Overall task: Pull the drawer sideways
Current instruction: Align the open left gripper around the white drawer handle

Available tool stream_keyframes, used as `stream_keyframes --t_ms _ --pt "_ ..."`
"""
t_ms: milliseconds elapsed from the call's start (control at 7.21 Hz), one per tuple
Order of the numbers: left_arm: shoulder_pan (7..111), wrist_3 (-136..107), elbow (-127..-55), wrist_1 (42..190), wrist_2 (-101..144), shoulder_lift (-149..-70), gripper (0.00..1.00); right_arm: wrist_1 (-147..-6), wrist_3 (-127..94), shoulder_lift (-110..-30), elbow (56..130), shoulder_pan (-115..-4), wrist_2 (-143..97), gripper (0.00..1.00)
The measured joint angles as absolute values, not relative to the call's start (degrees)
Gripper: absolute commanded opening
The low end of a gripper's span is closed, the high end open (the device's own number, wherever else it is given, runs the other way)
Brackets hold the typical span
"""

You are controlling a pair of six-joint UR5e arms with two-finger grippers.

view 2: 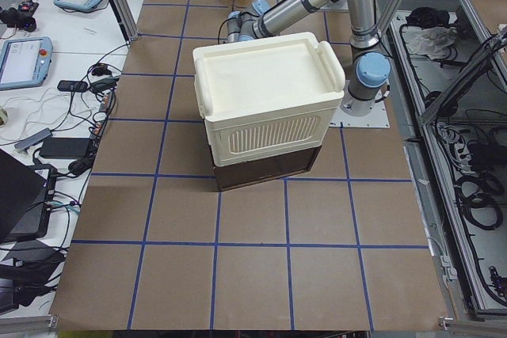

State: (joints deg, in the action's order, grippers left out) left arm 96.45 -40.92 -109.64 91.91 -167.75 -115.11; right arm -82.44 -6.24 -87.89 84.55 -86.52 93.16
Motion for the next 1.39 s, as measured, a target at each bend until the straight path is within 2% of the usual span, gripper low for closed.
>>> stream_keyframes --t_ms 416,555,832,1387 --pt "94.89 -42.93 -111.27 93.7 -169.48 -115.38 0.96 -82.44 -6.24 -87.89 84.55 -86.57 93.16 1.0" --pt "94.79 -43.55 -111.93 93.78 -169.57 -115.41 0.94 -82.44 -6.24 -87.89 84.55 -86.57 93.16 1.0" --pt "94.75 -43.87 -112.41 93.94 -169.57 -115.34 0.82 -82.44 -6.24 -87.89 84.55 -86.57 93.16 1.0" --pt "94.6 -44.02 -112.37 94.97 -169.56 -114.95 0.74 -82.41 -6.24 -87.89 84.55 -86.57 93.16 1.0"
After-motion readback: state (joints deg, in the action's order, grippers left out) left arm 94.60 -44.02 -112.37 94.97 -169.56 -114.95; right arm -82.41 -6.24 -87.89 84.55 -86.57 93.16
